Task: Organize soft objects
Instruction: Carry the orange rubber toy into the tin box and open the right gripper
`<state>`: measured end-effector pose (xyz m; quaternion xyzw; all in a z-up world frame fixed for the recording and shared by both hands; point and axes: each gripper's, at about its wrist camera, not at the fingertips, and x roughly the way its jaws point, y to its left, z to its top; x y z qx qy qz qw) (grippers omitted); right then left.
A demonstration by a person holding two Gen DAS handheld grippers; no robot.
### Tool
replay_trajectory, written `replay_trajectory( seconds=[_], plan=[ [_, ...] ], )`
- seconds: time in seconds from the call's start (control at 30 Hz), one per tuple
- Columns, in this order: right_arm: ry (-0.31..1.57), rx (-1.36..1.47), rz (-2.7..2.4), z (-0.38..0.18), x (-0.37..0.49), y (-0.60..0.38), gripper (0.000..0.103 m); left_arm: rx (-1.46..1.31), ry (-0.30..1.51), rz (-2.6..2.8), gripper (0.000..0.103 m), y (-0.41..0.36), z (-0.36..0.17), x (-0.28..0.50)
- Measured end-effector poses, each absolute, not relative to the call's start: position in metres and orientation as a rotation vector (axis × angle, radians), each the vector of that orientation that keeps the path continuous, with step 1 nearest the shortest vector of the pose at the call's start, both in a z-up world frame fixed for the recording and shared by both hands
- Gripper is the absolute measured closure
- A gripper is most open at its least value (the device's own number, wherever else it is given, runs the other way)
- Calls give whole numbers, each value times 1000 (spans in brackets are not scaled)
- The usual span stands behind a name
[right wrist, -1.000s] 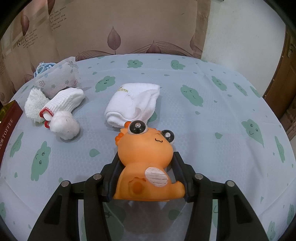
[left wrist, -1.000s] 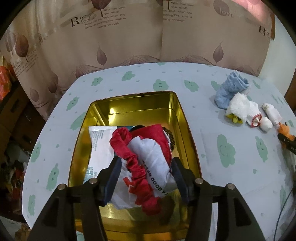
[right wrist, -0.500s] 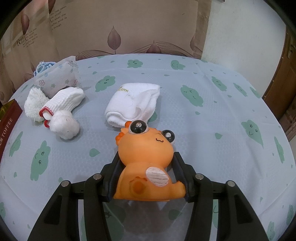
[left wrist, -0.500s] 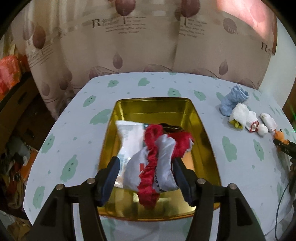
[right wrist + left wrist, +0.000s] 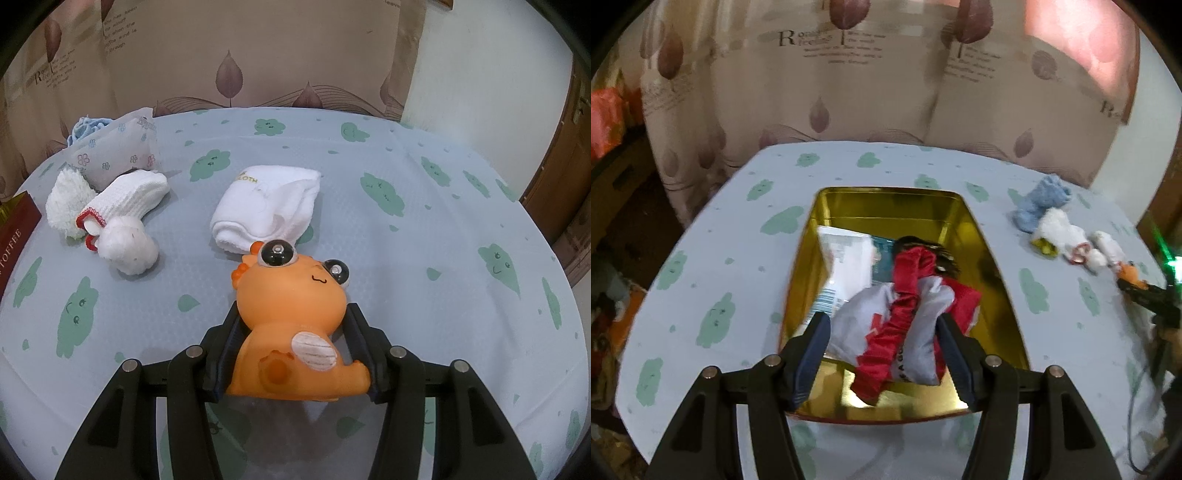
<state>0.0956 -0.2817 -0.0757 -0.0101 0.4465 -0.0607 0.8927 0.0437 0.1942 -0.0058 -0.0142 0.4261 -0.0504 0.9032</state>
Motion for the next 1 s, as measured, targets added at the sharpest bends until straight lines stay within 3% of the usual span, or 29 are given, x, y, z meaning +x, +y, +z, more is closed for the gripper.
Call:
replay_trajectory(
  seconds=[0.4, 0.63, 1.0],
  plan=[
    [917, -78, -159, -71, 91, -280, 57, -11, 854, -101, 42, 201, -7, 39],
    [863, -52, -115, -39, 76, -258, 58, -6, 791, 41, 42, 217, -6, 39],
    [798, -145, 221, 7, 76, -134, 58, -95, 755, 114, 42, 240, 1, 39]
  ],
)
